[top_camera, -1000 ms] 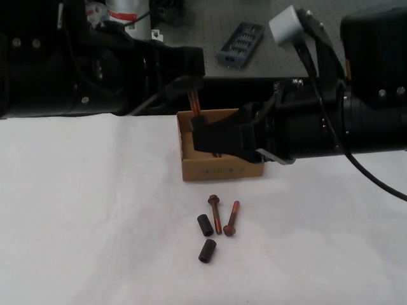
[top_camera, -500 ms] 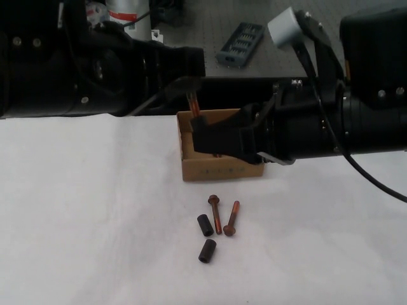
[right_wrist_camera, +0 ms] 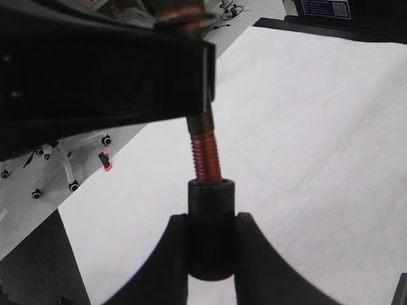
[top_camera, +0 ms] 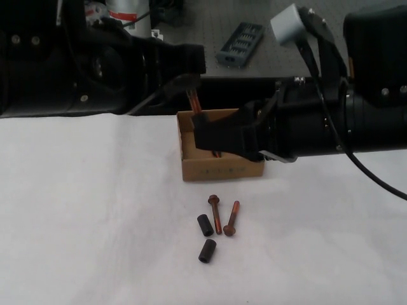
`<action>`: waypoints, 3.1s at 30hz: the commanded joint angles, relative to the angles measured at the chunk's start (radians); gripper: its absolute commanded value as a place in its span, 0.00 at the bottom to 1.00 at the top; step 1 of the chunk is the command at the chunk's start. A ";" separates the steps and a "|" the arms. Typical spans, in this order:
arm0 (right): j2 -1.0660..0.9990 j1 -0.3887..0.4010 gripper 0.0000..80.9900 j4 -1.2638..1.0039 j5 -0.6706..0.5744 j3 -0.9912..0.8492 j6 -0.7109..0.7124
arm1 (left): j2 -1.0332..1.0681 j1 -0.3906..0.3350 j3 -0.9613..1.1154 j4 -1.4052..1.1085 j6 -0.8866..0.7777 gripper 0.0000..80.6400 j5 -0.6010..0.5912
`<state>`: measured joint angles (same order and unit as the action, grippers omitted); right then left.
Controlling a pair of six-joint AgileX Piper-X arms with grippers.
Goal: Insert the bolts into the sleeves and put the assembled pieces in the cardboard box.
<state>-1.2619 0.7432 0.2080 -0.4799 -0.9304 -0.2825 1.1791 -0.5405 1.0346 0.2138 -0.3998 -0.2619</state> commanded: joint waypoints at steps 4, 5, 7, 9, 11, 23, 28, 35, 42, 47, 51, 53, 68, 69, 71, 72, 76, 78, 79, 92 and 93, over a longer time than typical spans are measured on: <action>0.055 -0.019 0.03 -0.062 0.021 -0.013 0.056 | 0.005 0.020 -0.012 0.092 -0.020 0.01 0.066; 0.055 -0.019 0.03 -0.065 0.021 -0.013 0.058 | 0.005 0.020 -0.012 0.092 -0.020 0.01 0.059; 0.055 -0.019 0.03 -0.066 0.021 -0.013 0.059 | 0.005 0.020 -0.012 0.092 -0.020 0.01 0.050; 0.055 -0.019 0.03 -0.066 0.021 -0.013 0.068 | 0.005 0.020 -0.012 0.092 -0.020 0.01 0.047; 0.055 -0.019 0.03 -0.066 0.021 -0.013 0.112 | 0.005 0.020 -0.012 0.092 -0.020 0.01 0.047; 0.055 -0.019 0.03 -0.066 0.006 -0.013 0.172 | 0.005 0.020 -0.012 0.092 -0.020 0.01 0.017; 0.060 -0.019 0.03 -0.122 0.006 -0.013 0.171 | 0.005 0.020 -0.012 0.108 -0.020 0.01 0.017; 0.067 -0.019 0.03 -0.148 0.045 -0.013 0.165 | 0.005 0.026 -0.012 0.131 -0.020 0.01 0.084; 0.067 -0.019 0.03 -0.153 0.067 -0.013 0.164 | 0.005 0.048 -0.012 0.166 -0.062 0.01 0.067; 0.067 -0.019 0.03 -0.155 0.067 -0.013 0.164 | 0.005 0.048 -0.012 0.182 -0.062 0.01 0.021; 0.067 -0.019 0.03 -0.167 0.058 -0.013 0.164 | 0.005 0.048 -0.012 0.182 -0.062 0.01 -0.006; 0.067 -0.019 0.03 -0.175 0.058 -0.013 0.164 | 0.005 0.048 -0.012 0.182 -0.062 0.01 -0.014; 0.067 -0.019 0.03 -0.177 0.056 -0.013 0.164 | 0.005 0.048 -0.012 0.173 0.027 0.26 -0.088; 0.067 -0.019 0.03 -0.177 0.056 -0.013 0.164 | 0.005 0.048 -0.012 0.172 0.027 0.37 -0.087; 0.067 -0.019 0.03 -0.177 0.056 -0.013 0.164 | 0.005 0.048 -0.012 0.173 0.027 0.57 -0.084; 0.067 -0.019 0.03 -0.177 0.056 -0.013 0.164 | 0.005 0.048 -0.012 0.173 0.025 0.66 -0.084; 0.067 -0.019 0.03 -0.177 0.056 -0.013 0.164 | 0.005 0.048 -0.012 0.173 0.011 0.67 -0.084; 0.067 -0.019 0.03 -0.177 0.056 -0.013 0.164 | 0.005 0.048 -0.012 0.173 0.011 0.64 -0.084; 0.067 -0.019 0.03 -0.177 0.056 -0.013 0.164 | 0.005 0.048 -0.012 0.173 0.011 0.63 -0.084; 0.025 -0.070 0.03 -0.158 0.097 -0.017 0.172 | -0.126 0.116 -0.012 0.390 0.149 0.61 0.044; 0.004 -0.081 0.03 -0.162 0.097 -0.022 0.172 | -0.147 0.120 -0.012 0.429 0.168 0.59 0.061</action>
<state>-1.2423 0.6753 0.0625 -0.3841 -0.9410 -0.1185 1.0826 -0.4317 1.0156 0.5670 -0.2887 -0.2552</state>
